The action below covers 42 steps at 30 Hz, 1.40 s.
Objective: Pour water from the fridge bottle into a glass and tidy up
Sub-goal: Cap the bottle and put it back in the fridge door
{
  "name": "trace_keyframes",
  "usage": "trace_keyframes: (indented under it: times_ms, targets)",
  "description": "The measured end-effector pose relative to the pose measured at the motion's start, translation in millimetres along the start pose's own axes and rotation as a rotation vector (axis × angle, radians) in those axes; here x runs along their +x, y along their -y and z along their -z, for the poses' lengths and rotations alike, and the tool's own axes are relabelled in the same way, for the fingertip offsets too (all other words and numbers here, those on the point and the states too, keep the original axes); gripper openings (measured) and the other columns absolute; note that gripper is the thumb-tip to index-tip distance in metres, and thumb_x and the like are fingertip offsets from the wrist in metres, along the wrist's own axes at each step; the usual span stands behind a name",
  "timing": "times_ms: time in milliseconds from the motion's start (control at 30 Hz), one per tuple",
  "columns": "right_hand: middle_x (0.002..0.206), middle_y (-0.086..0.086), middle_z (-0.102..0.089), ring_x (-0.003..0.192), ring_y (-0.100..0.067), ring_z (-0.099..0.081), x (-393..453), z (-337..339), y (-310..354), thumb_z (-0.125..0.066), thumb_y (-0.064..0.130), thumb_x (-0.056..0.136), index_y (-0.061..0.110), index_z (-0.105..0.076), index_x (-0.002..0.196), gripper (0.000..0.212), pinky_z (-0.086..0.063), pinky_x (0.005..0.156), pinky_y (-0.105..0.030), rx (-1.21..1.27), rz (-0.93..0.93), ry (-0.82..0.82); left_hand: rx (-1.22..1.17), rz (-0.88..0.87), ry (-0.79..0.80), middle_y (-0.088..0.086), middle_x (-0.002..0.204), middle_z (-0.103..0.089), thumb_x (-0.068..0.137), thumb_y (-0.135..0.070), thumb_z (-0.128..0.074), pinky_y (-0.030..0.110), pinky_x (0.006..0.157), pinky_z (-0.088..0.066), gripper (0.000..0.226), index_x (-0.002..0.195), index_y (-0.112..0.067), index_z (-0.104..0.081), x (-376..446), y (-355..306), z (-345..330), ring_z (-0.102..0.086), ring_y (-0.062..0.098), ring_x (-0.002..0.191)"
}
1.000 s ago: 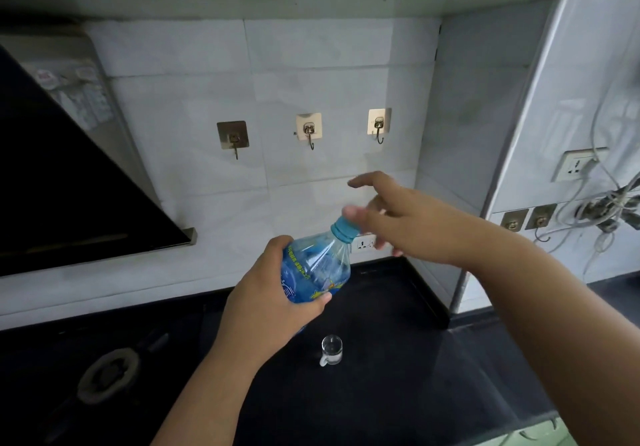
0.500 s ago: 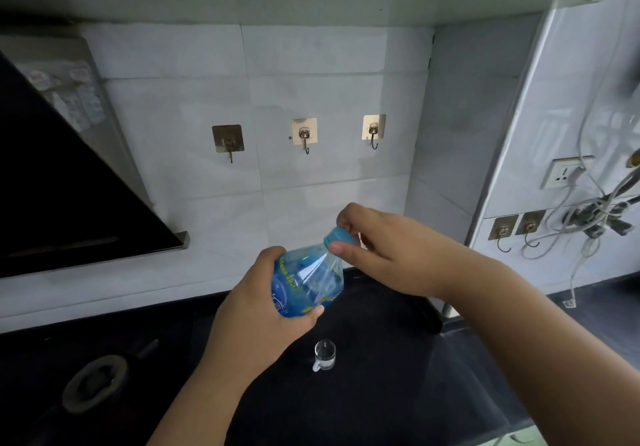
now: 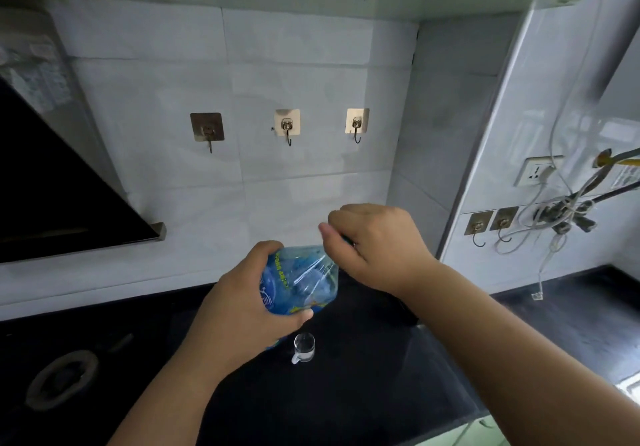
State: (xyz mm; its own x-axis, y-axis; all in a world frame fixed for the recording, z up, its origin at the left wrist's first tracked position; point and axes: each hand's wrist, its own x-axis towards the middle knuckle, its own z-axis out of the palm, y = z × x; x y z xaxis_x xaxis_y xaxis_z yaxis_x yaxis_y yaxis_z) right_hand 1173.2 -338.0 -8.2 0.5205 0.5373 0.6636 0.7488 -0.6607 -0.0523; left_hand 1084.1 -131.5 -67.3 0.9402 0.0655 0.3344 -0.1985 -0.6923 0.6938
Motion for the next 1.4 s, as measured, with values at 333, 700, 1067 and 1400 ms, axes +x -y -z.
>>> trace_keyframes:
  times_ms: [333,700,1067,1400]
  targets:
    - [0.062,0.002,-0.049,0.058,-0.019,-0.048,0.3,-1.2,5.3,-0.027,0.054,0.102,0.020,-0.048,0.068,0.052,-0.043,0.052,-0.035,-0.032,-0.068,0.105,0.035,-0.046,-0.062,-0.029,0.104,-0.063,0.063,-0.050,-0.094,0.016,0.074,-0.054,0.075,0.119,-0.052,-0.043,5.7,5.0,-4.5,-0.066,-0.003,0.094]
    - [0.054,-0.002,-0.046,0.053,-0.022,-0.046,3.2,-7.2,8.4,-0.033,0.052,0.097,0.014,-0.046,0.060,0.054,-0.040,0.050,-0.033,0.038,-0.158,0.006,-0.061,-0.009,-0.001,-0.032,0.106,-0.064,0.062,-0.048,-0.096,0.017,0.078,-0.055,0.076,0.120,-0.052,-0.047,6.1,3.6,-3.0,-0.067,-0.006,0.095]
    - [0.055,-0.006,-0.049,0.054,-0.027,-0.049,5.6,-18.3,15.3,-0.034,0.044,0.098,0.010,-0.045,0.061,0.051,-0.038,0.051,-0.032,-0.028,-0.288,0.052,0.041,-0.009,-0.027,-0.030,0.106,-0.061,0.065,-0.050,-0.093,0.012,0.077,-0.050,0.079,0.126,-0.050,-0.044,7.7,10.1,-10.9,-0.065,-0.005,0.094]
    - [0.056,-0.002,-0.049,0.054,-0.026,-0.050,1.5,-34.8,12.6,-0.029,0.049,0.098,0.013,-0.045,0.061,0.054,-0.033,0.050,-0.028,-0.045,-0.419,0.061,0.260,-0.084,-0.201,-0.018,0.104,-0.064,0.067,-0.049,-0.092,0.024,0.071,-0.056,0.074,0.128,-0.033,-0.053,10.4,16.8,-24.6,-0.065,0.005,0.086]
